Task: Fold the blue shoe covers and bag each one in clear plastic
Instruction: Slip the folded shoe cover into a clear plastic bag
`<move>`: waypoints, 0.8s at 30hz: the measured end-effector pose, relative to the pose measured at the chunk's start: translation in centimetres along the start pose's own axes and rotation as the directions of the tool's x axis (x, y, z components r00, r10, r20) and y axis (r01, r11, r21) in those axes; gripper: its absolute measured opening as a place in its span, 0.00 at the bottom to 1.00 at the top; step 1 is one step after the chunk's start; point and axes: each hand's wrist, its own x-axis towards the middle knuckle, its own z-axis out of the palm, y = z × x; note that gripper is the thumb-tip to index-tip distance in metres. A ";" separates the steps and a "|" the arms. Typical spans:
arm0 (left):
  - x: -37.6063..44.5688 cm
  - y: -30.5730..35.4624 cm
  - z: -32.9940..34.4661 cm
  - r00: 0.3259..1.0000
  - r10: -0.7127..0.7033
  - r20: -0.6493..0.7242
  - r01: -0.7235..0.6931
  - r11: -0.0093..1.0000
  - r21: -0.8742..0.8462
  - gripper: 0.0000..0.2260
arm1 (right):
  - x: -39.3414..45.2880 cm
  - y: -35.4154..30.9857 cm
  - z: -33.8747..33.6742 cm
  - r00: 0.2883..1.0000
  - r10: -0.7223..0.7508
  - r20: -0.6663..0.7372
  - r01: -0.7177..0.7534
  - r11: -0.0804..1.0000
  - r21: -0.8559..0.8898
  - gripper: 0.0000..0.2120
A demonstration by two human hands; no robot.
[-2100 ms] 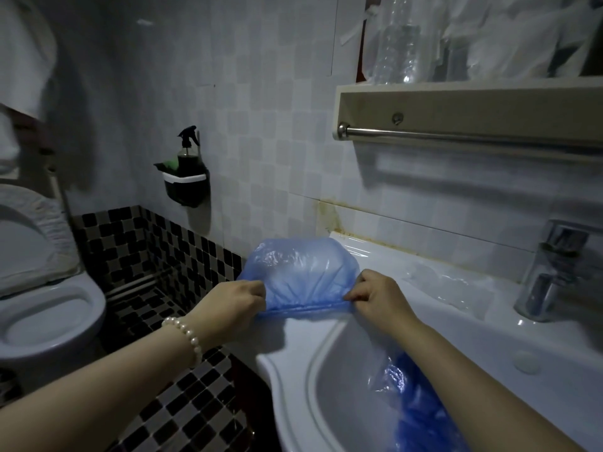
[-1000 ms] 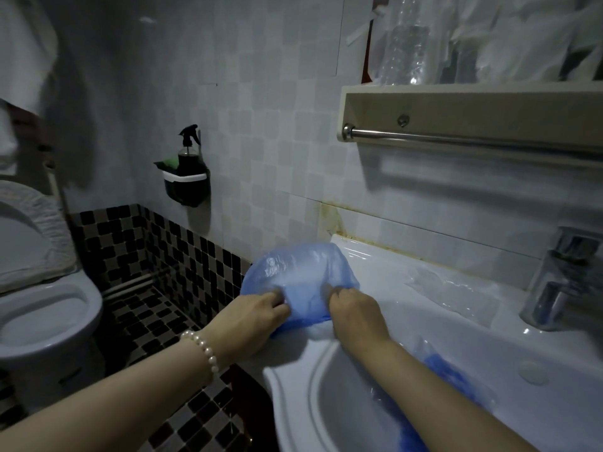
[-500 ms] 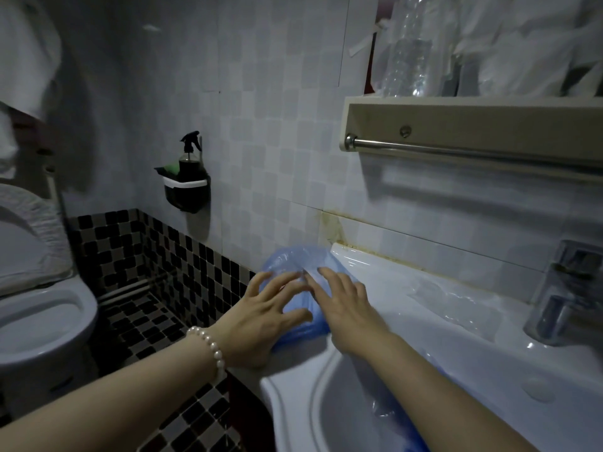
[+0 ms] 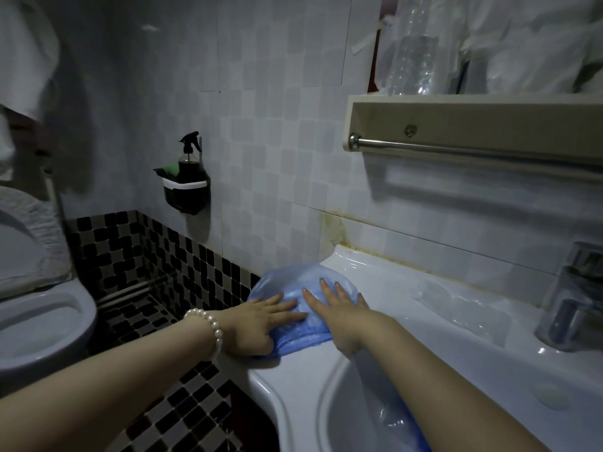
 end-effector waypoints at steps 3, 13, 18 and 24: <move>0.1 0.1 -0.2 0.998 0.006 0.060 -0.001 0.997 -0.080 0.42 | 0.4 0.5 -0.5 0.993 -0.022 0.112 0.020 1.000 0.015 0.52; 0.4 1.6 -1.3 0.979 -0.067 0.193 0.060 0.997 0.037 0.44 | -0.5 -0.1 -0.3 1.000 -0.012 0.020 0.013 0.999 -0.043 0.46; -1.3 2.6 -0.8 0.996 -0.018 -0.091 0.024 0.998 0.063 0.38 | -3.0 0.3 -0.1 0.952 -0.006 -0.308 0.026 0.998 0.060 0.28; -4.1 3.1 -0.9 0.936 0.105 -0.335 -0.107 0.994 0.013 0.29 | -6.5 1.1 -1.8 0.959 -0.015 -0.282 0.069 0.981 0.184 0.24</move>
